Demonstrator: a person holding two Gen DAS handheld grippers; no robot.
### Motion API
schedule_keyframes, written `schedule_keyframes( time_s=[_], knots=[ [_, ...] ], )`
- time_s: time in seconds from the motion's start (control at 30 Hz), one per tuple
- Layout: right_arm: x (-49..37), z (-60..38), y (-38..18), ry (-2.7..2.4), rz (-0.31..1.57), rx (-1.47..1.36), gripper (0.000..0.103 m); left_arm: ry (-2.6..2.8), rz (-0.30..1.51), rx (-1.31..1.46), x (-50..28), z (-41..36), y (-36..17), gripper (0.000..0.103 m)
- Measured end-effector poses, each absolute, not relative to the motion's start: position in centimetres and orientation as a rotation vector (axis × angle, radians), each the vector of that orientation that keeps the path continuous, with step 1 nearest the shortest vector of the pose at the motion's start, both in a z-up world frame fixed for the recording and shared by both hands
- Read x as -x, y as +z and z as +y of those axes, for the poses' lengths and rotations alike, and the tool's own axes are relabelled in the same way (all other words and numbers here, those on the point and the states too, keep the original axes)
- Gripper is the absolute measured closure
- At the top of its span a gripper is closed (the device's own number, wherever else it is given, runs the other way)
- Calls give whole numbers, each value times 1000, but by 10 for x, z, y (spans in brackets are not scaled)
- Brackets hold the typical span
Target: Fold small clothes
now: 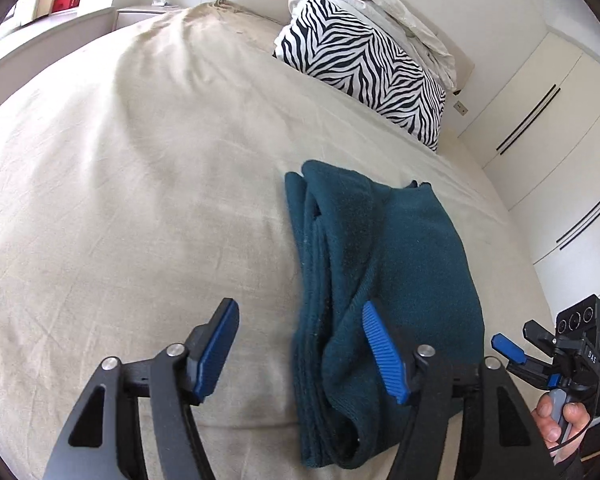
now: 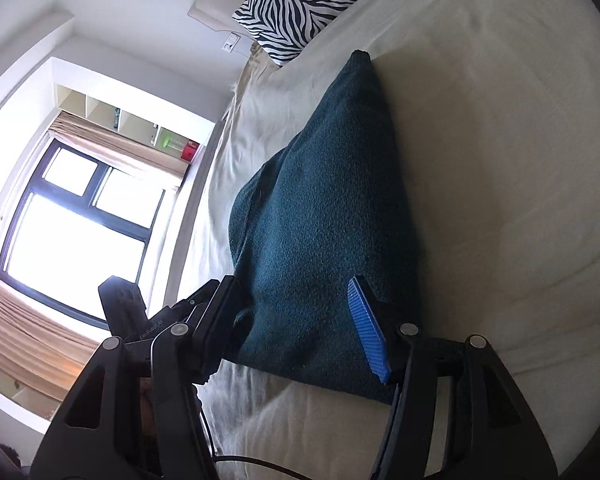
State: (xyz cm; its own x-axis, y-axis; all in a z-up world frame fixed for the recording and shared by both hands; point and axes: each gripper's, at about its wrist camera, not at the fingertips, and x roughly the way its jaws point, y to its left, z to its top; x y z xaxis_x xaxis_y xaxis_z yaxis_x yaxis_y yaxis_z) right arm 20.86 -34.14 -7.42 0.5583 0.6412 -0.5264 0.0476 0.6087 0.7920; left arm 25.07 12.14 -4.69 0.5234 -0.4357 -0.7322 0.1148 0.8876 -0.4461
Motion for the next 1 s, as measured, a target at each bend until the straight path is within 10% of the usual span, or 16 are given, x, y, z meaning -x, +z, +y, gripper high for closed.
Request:
schedule_keyframes(
  time_s=[1.0],
  knots=[
    [-287, -366, -128, 415, 1176, -944, 45, -693, 1197, 747, -294, 95, -97, 33]
  ],
)
